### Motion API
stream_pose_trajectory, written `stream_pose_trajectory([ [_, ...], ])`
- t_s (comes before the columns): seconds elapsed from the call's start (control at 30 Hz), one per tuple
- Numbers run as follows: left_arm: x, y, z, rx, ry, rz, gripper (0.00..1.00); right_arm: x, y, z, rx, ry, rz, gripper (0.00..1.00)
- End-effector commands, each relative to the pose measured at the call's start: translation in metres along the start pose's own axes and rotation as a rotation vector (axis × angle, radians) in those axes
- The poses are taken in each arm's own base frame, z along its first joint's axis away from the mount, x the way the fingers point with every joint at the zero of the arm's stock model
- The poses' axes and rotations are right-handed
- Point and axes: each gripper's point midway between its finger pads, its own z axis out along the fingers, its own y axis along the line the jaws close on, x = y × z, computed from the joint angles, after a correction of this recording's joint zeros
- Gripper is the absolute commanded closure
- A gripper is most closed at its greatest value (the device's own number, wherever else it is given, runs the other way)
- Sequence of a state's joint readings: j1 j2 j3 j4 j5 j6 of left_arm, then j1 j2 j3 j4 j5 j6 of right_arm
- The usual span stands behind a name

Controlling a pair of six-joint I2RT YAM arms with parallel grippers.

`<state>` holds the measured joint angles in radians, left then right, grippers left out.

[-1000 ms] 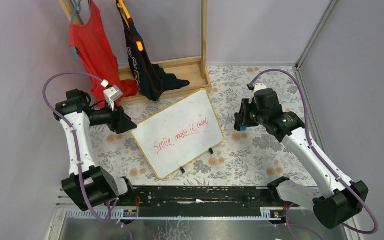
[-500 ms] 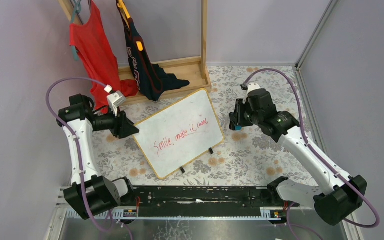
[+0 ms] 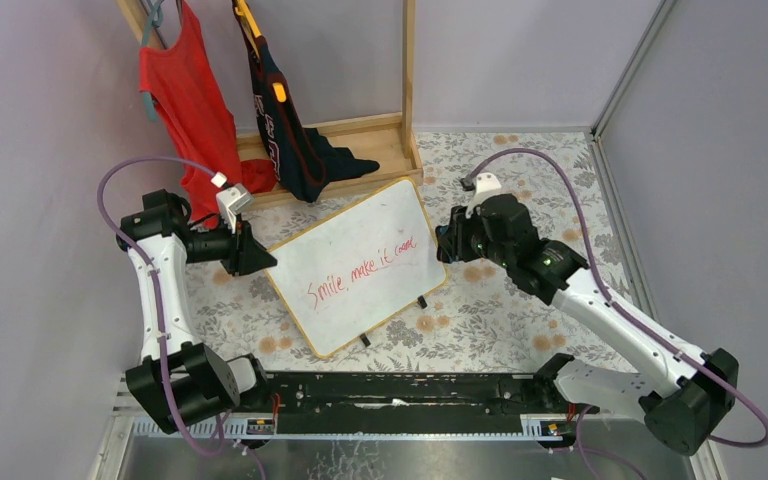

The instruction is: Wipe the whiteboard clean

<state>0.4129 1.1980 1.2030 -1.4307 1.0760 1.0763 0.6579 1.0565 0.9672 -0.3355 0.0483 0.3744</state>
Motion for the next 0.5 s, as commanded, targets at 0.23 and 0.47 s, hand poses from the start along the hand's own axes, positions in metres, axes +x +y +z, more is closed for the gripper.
stream_pose_trajectory([
  [0.23,0.005,-0.009,0.001,0.013,0.007,-0.025,0.83,-0.007,0.034,0.019,0.012,-0.061,-0.095,1.0],
  [0.47,0.002,-0.011,0.002,0.025,-0.002,-0.035,0.93,-0.008,0.036,0.018,0.023,-0.101,-0.102,1.0],
])
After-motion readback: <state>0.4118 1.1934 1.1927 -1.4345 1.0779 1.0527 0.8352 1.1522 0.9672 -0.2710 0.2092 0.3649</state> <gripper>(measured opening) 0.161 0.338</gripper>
